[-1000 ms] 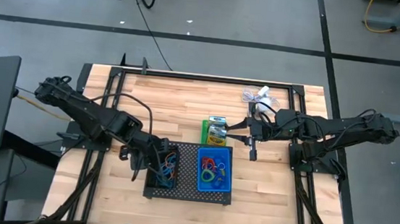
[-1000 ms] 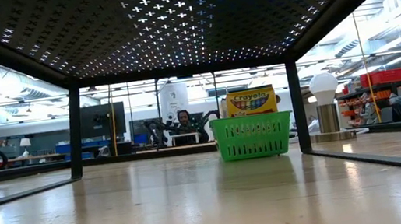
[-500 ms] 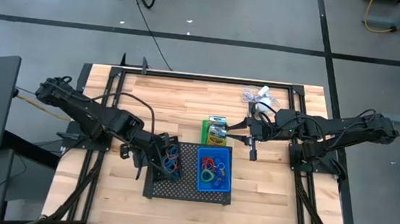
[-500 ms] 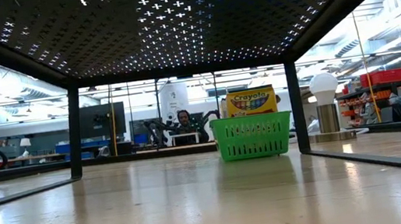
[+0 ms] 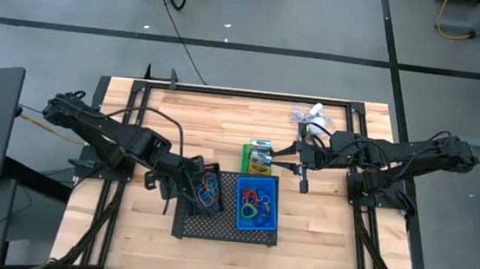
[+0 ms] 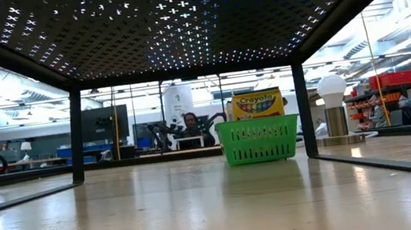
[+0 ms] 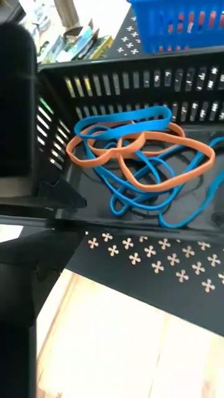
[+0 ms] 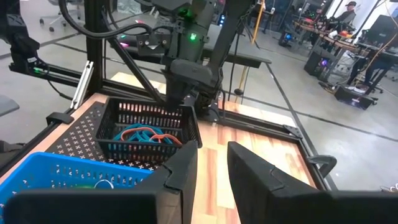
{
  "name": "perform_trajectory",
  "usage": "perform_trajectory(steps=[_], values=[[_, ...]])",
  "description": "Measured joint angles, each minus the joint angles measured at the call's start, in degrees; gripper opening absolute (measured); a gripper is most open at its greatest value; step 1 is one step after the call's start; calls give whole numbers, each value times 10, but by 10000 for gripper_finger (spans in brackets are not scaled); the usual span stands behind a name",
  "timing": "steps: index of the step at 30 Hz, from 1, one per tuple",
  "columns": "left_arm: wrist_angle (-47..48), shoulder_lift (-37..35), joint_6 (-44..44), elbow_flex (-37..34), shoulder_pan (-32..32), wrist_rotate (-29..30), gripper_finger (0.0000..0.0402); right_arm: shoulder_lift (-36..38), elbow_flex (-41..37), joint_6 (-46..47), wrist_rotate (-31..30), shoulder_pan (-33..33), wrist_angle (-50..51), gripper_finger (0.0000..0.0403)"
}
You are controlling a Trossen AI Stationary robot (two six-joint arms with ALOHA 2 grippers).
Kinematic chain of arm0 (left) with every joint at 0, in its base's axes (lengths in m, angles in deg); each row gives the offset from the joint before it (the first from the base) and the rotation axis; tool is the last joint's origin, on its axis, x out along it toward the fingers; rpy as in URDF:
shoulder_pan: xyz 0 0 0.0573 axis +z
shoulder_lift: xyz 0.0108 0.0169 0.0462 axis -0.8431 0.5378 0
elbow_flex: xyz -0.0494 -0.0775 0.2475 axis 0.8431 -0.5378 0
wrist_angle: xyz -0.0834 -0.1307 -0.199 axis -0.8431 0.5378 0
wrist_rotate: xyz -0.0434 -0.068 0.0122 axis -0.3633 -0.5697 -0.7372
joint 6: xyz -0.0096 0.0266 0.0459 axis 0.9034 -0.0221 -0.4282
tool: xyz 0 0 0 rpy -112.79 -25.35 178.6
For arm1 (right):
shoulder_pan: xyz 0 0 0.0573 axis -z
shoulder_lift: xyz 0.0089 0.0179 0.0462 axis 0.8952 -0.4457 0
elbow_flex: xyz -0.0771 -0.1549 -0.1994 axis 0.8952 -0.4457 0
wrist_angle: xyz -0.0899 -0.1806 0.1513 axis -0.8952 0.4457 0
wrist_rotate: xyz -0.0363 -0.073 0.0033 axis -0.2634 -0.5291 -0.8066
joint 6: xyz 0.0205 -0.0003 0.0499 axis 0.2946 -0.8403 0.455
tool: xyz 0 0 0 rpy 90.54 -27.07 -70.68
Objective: Pick & Place Office Desk Supplies
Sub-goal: Put the black bin with the rubber bands on the shelf
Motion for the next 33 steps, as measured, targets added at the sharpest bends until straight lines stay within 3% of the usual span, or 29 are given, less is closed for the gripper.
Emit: perform_trajectory(steps=[16, 33], values=[[6, 1, 58, 1, 0, 26, 192, 0, 0, 2, 12, 0, 0, 96], [44, -25, 56, 2, -18, 105, 198, 0, 0, 5, 16, 0, 9, 96]])
